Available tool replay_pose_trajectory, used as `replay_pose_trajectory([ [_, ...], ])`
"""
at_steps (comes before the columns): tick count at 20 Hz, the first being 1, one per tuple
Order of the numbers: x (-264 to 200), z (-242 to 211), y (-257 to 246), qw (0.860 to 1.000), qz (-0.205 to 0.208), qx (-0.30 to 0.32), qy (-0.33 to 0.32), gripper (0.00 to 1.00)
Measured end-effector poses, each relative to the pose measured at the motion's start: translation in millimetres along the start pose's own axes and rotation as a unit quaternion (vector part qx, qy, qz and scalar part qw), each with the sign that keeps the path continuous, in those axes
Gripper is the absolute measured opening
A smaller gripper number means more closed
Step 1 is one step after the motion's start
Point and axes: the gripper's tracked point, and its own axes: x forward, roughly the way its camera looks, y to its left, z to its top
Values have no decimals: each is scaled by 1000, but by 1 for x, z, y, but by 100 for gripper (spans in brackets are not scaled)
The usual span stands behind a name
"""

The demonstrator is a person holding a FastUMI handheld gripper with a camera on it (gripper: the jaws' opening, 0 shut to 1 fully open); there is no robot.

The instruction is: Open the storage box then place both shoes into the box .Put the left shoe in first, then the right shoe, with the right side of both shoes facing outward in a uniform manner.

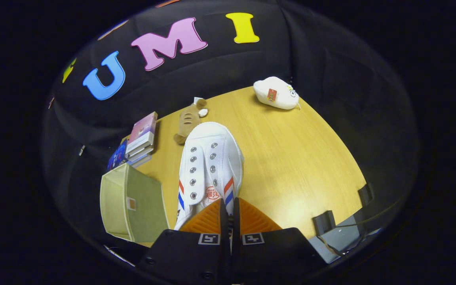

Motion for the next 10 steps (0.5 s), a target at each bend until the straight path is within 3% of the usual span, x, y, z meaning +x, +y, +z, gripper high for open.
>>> replay_pose_trajectory([
  [10, -24, -35, 170, 993, 105, -55, 10, 5],
])
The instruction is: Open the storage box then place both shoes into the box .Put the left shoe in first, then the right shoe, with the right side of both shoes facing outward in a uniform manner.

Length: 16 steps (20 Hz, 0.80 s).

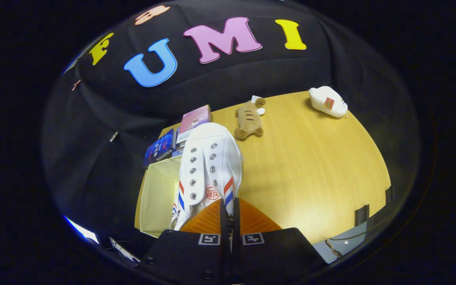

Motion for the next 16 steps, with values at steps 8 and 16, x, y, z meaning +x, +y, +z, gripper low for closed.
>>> replay_pose_trajectory([
  [8, 40, -13, 82, 998, 42, -37, 30, 5],
  [16, 87, -51, 95, 996, 8, -40, 78, 5],
])
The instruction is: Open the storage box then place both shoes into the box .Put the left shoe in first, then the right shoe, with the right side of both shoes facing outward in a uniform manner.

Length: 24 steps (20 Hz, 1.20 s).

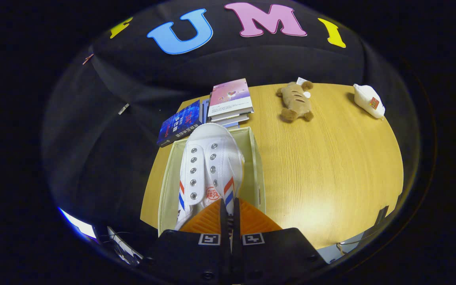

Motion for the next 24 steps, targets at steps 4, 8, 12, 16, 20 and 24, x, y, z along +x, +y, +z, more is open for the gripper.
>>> replay_pose_trajectory([
  [4, 13, -8, 6, 1000, -6, -2, 5, 7],
  [8, -2, 21, 29, 998, 31, 15, -48, 55],
  [12, -31, 38, 13, 995, 18, -12, -94, 96],
  [16, -76, 62, -15, 987, -8, -26, -160, 99],
  [20, -134, 97, -46, 967, -44, -60, -246, 98],
  [24, -190, 122, -69, 943, -58, -84, -317, 98],
])
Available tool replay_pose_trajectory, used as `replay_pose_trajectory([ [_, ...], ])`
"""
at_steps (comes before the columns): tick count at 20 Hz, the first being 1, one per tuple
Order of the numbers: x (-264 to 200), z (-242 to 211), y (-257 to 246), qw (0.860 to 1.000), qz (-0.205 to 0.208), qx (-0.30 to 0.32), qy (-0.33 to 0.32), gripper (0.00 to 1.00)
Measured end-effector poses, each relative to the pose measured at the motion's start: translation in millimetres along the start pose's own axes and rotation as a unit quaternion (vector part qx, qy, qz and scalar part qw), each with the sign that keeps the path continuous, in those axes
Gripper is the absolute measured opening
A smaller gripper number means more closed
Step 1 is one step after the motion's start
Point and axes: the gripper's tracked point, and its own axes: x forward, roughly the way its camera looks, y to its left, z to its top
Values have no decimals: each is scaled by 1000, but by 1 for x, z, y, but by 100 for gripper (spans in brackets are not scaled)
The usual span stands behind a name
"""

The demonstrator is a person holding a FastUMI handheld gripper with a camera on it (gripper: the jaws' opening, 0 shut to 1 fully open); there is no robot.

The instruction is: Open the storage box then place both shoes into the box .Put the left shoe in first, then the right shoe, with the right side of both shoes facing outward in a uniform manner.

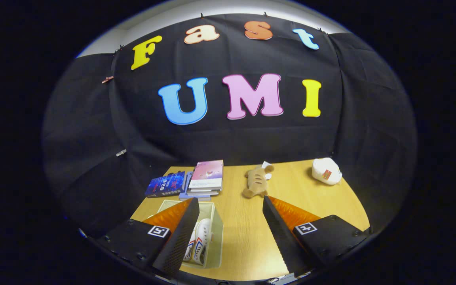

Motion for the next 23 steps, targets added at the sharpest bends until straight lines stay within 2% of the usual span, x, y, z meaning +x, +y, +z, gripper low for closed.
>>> replay_pose_trajectory([
  [4, -20, 32, -38, 998, 2, -24, -51, 98],
  [12, -60, 53, -97, 988, 65, -49, -134, 98],
  [14, -69, 54, -114, 985, 55, -58, -155, 98],
  [16, -72, 54, -135, 985, 24, -60, -161, 98],
  [20, -80, 40, -158, 986, -5, -48, -159, 98],
  [23, -83, 29, -172, 985, -28, -68, -153, 98],
])
